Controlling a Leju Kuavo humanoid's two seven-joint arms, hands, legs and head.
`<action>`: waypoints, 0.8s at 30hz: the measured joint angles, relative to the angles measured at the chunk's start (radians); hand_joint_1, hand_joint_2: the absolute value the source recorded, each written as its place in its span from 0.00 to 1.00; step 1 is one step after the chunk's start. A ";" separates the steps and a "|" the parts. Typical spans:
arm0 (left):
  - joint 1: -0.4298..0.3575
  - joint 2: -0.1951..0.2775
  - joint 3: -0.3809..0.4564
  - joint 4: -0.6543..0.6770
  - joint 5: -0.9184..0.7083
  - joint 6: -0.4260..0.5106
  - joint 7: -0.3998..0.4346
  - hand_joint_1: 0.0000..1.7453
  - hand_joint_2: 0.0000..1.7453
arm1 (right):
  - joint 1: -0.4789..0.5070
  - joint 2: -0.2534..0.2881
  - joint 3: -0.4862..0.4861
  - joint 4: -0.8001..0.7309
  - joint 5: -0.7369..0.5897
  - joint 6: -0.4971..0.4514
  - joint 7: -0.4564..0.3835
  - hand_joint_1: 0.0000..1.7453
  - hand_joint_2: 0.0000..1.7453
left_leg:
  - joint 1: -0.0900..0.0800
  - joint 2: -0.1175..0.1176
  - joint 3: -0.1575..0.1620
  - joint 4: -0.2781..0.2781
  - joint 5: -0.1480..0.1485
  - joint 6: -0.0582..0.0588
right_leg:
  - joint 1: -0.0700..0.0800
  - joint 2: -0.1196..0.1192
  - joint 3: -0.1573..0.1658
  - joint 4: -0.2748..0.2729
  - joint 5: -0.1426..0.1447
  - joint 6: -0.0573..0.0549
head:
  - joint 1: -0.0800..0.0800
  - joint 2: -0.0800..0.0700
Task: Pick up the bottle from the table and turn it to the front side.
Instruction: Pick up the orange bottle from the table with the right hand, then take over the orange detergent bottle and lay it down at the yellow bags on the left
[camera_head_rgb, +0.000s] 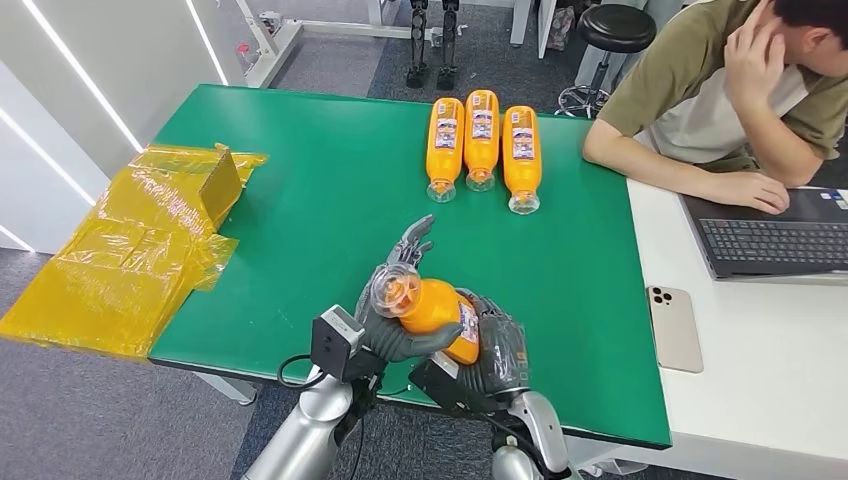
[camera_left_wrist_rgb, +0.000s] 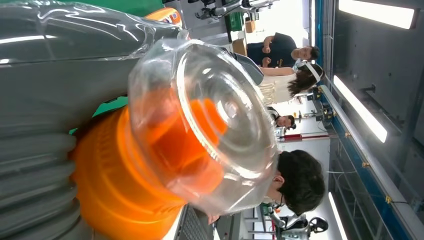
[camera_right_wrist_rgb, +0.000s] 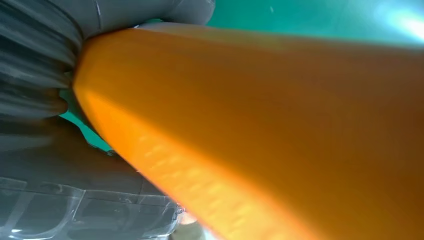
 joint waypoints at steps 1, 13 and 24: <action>0.000 0.000 0.001 0.000 0.002 -0.001 0.000 0.29 1.00 | -0.001 0.000 0.002 0.000 0.009 0.014 0.006 1.00 1.00 | 0.000 0.000 0.000 0.000 0.000 0.000 | 0.000 0.000 0.000 0.000 0.000 0.000 | 0.000 0.000; 0.003 -0.001 0.013 -0.001 0.074 -0.023 -0.034 1.00 1.00 | -0.019 0.007 0.015 0.003 0.087 -0.007 0.027 1.00 1.00 | 0.000 0.000 0.000 0.000 0.000 0.000 | 0.000 0.000 0.000 0.000 0.000 0.000 | 0.000 0.000; 0.002 -0.001 0.004 -0.028 0.082 0.000 -0.038 1.00 1.00 | 0.018 0.032 0.017 -0.013 -0.077 -0.218 -0.122 0.00 1.00 | 0.000 0.000 0.000 0.000 0.000 0.000 | 0.000 0.000 0.000 0.000 0.000 0.000 | 0.000 0.000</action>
